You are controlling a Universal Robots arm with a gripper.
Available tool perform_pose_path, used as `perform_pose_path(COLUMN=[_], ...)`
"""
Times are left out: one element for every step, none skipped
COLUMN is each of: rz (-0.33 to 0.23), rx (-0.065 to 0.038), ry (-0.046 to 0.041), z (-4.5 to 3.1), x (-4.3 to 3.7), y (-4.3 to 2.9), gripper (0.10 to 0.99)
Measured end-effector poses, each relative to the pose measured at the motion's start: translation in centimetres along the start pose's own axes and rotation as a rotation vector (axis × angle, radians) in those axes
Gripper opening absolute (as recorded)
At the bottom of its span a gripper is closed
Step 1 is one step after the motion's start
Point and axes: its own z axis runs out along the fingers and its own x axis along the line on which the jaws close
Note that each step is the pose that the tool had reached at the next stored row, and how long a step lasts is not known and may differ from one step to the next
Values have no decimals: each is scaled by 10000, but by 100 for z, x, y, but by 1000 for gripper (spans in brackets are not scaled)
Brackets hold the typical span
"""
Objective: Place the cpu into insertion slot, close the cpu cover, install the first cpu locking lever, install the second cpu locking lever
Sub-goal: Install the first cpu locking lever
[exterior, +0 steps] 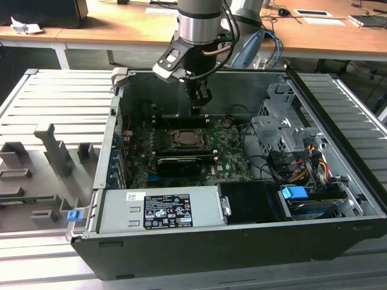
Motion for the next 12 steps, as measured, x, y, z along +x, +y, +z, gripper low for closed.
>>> perform_pose_path(rz=[-343,-741,-1030,-1410,-1628,-1907,-2215,-2477,-2611,-2884,-3066,-3167], rx=[-2,-3,-4,-5,-6,-8,-10,-9,-10,-11,-12,-11], ry=[13,27,38,52,59,70,82,90,95,106,112,115], z=[1,1,1,1,1,1,3,3,4,6,9,10], x=[0,0,0,0,0,0,0,1,1,1,1,1], y=[0,0,0,0,0,0,0,0,0,0,1,1], gripper=[106,106,106,106,106,106,106,106,106,106,106,106])
